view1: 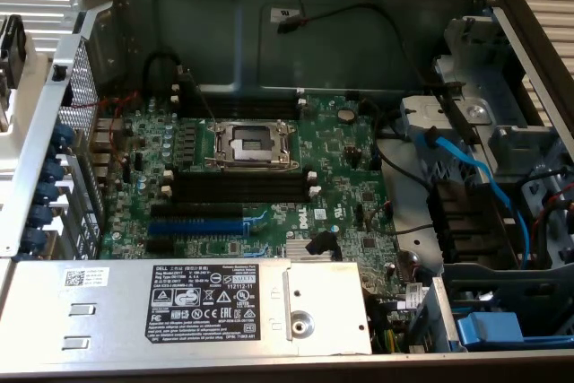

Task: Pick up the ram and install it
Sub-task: 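Pick up the ram and move it above insertion slot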

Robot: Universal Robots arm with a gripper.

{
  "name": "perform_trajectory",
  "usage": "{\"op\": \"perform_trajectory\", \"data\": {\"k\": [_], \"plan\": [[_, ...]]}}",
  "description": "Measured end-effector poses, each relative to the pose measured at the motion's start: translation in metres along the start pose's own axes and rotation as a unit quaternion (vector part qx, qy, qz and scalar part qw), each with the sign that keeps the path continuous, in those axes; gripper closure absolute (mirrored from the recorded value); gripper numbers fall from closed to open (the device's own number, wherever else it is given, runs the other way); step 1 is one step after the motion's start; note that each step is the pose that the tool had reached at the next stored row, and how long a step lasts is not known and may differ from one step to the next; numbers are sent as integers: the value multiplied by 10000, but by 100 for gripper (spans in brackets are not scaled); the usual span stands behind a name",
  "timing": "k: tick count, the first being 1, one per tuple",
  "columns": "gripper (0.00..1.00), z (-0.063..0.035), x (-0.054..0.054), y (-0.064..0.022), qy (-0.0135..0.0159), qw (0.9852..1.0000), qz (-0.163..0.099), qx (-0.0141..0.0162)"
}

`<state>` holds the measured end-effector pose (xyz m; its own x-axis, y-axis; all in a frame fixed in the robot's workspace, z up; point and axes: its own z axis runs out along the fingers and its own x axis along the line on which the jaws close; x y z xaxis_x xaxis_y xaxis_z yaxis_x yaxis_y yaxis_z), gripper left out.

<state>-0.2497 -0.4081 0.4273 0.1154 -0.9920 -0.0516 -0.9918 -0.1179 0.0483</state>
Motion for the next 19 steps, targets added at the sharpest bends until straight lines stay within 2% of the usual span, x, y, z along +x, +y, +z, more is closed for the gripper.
{"op": "perform_trajectory", "data": {"k": [12, 19], "plan": [[88, -31, 70, -535, 0, 10000, 0, 0], [88, -45, 121, -763, -3, 10000, 0, 1]]}}
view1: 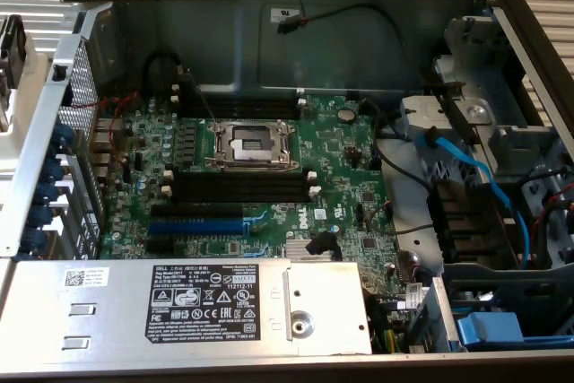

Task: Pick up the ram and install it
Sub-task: 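Pick up the ram and move it above insertion slot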

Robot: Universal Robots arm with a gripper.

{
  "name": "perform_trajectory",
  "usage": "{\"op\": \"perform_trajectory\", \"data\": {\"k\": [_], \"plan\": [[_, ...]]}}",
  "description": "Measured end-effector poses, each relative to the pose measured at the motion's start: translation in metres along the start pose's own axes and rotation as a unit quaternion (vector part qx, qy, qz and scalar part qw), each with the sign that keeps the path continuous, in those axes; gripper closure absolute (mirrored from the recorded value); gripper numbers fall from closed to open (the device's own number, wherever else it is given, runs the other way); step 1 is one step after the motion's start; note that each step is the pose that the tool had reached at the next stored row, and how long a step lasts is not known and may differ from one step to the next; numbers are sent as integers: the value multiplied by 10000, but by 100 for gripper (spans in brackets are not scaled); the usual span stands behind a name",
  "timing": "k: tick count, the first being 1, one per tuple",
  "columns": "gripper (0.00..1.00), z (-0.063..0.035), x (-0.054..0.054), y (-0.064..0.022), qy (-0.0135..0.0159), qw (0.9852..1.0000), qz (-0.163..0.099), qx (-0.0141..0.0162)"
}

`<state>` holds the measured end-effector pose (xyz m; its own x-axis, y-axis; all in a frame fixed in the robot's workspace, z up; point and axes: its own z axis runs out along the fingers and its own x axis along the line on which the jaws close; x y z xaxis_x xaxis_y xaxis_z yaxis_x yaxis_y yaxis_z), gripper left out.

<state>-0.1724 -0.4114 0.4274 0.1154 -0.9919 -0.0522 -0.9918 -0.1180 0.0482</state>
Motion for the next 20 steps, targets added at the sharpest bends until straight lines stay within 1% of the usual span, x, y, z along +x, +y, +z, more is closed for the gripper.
{"op": "perform_trajectory", "data": {"k": [4, 6, 8, 13, 15, 20], "plan": [[88, -8, 40, -111, -5, 10000, 0, 0], [88, -10, 57, -146, -18, 10000, -1, 1], [88, -12, 70, -159, -44, 10000, -3, -1], [88, -14, 126, -174, -143, 9999, -7, 5], [88, -15, 152, -190, -178, 9998, -9, 9], [88, -22, 210, -273, -242, 9997, -12, 17]]}}
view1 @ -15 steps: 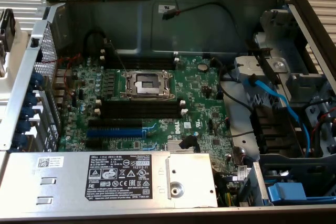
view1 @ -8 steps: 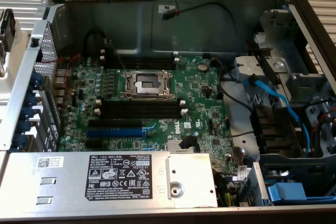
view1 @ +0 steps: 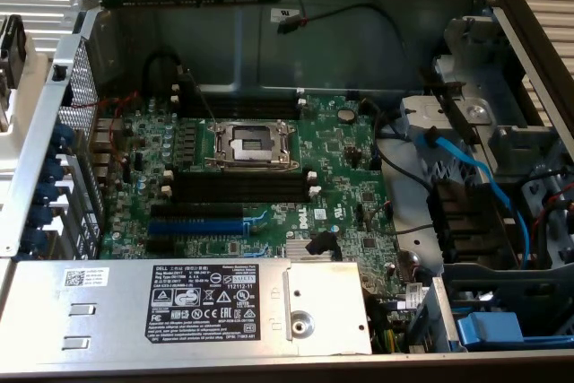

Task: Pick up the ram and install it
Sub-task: 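Pick up the ram and move it above insertion slot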

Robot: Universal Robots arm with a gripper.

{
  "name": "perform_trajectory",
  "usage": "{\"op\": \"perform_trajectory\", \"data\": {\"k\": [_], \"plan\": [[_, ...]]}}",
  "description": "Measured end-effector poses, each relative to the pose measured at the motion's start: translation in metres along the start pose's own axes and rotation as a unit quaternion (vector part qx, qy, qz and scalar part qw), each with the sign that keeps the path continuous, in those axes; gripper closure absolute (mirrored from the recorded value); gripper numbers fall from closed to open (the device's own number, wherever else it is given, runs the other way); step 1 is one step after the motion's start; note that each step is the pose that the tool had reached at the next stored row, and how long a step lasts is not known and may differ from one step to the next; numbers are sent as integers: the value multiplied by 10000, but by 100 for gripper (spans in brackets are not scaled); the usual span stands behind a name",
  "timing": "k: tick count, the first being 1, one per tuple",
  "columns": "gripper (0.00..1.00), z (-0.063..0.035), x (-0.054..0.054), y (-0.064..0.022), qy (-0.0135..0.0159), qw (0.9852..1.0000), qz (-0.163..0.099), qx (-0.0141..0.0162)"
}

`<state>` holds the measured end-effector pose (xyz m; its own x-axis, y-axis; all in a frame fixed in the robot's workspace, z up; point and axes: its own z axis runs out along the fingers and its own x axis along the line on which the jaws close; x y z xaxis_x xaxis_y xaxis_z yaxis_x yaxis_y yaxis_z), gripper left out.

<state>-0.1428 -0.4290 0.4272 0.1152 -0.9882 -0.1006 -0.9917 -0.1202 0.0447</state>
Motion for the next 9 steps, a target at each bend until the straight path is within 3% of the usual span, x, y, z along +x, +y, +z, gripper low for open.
{"op": "perform_trajectory", "data": {"k": [4, 9], "plan": [[88, -6, 33, -71, -53, 10000, -3, 6], [88, 1, 40, -79, -153, 9998, 126, 32]]}}
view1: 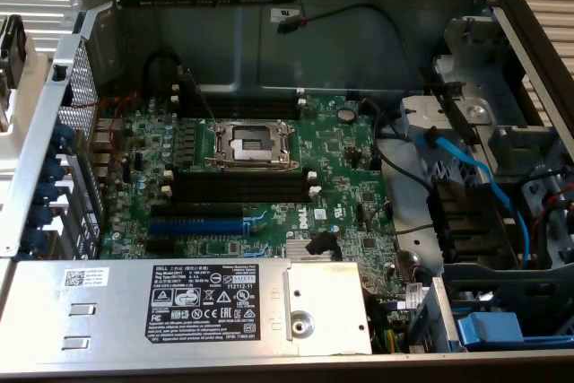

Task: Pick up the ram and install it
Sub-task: 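Pick up the ram and move it above insertion slot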

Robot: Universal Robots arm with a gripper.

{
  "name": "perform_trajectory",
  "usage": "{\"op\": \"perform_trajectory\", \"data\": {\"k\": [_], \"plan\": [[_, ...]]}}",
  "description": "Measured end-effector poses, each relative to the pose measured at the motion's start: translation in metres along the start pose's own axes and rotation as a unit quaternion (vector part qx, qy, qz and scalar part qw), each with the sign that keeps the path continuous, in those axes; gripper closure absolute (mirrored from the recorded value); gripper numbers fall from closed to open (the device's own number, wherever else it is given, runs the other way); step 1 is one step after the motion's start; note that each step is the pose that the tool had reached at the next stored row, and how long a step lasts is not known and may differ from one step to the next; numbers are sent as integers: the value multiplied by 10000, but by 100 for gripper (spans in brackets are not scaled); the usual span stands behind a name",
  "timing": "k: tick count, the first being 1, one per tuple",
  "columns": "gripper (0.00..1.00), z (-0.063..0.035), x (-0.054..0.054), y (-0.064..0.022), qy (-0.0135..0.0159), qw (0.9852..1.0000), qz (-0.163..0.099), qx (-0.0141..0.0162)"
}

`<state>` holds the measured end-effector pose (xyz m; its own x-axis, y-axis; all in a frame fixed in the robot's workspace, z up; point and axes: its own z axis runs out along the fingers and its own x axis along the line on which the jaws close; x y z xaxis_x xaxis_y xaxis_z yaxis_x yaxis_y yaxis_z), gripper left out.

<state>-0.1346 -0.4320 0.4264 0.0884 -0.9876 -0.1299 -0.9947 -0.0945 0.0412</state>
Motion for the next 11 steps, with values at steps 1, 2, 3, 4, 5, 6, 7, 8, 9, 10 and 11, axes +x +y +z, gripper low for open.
{"op": "perform_trajectory", "data": {"k": [1, 2, 3, 4, 5, 6, 7, 8, 9, 10, 11], "plan": [[88, 1, 0, 0, -18, 10000, 46, 7], [88, 2, 0, -1, -32, 10000, 89, 14], [88, 4, 0, -1, -43, 9999, 130, 21], [88, 5, 1, -5, -47, 9998, 166, 25], [88, 6, 0, -14, -49, 9998, 191, 29], [88, 6, 0, -25, -50, 9998, 211, 32], [88, 7, -1, -37, -50, 9997, 229, 34], [88, 8, -2, -52, -51, 9997, 245, 36], [88, 11, -1, -67, -51, 9996, 259, 38], [88, 17, 1, -84, -49, 9996, 271, 40], [88, 23, 3, -102, -45, 9996, 281, 40]]}}
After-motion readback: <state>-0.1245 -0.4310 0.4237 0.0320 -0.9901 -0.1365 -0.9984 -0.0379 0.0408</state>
